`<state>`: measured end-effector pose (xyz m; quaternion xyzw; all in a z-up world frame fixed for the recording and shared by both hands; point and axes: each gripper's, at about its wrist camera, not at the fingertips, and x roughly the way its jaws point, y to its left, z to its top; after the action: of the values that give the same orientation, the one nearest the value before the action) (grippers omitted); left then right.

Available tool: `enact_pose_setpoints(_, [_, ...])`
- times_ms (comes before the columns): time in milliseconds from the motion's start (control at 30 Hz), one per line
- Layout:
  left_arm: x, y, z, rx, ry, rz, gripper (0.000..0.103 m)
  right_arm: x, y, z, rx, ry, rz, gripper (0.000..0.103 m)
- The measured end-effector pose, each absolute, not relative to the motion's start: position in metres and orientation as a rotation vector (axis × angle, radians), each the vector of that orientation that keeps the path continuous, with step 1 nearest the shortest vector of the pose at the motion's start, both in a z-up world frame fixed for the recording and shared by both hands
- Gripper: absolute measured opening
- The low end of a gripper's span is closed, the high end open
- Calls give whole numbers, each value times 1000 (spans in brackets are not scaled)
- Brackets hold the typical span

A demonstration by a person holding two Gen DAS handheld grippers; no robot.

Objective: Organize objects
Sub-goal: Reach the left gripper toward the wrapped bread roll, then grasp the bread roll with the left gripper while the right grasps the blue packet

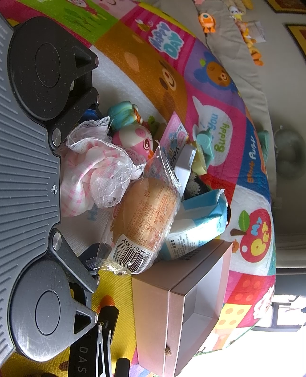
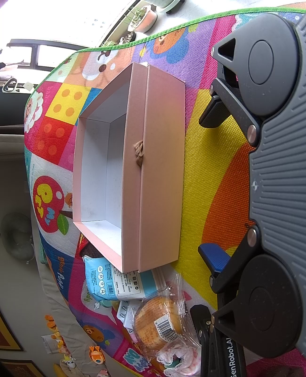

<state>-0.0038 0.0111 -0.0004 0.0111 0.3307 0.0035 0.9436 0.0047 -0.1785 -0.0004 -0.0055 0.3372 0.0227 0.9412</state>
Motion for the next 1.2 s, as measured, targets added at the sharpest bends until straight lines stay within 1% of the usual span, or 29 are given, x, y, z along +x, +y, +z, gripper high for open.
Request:
enact_pose_setpoints(267, [-4, 10, -1, 22, 675, 7, 100, 4, -180, -2, -18, 693, 60, 103])
enact_pose_setpoints(433, [-5, 10, -2, 15, 674, 1, 99, -1, -195, 2, -46, 728, 160, 103])
enact_pose_setpoints(633, [-28, 5, 0, 31, 682, -47, 99, -28, -219, 3, -95, 736, 283, 103])
enact_pose_setpoints(833, [-55, 8, 6, 63, 703, -133, 99, -24, -220, 7, -106, 743, 291, 103])
enact_pose_setpoints(933, [-68, 19, 15, 1, 712, -164, 98, -22, -220, 6, -106, 745, 296, 103])
enact_pose_setpoints(1067, [-79, 23, 37, -76, 670, -163, 98, -23, -220, 6, -105, 744, 297, 103])
enact_pose_setpoints(1200, [-65, 23, 61, -277, 671, -246, 98, -23, -221, 6, -101, 742, 296, 103])
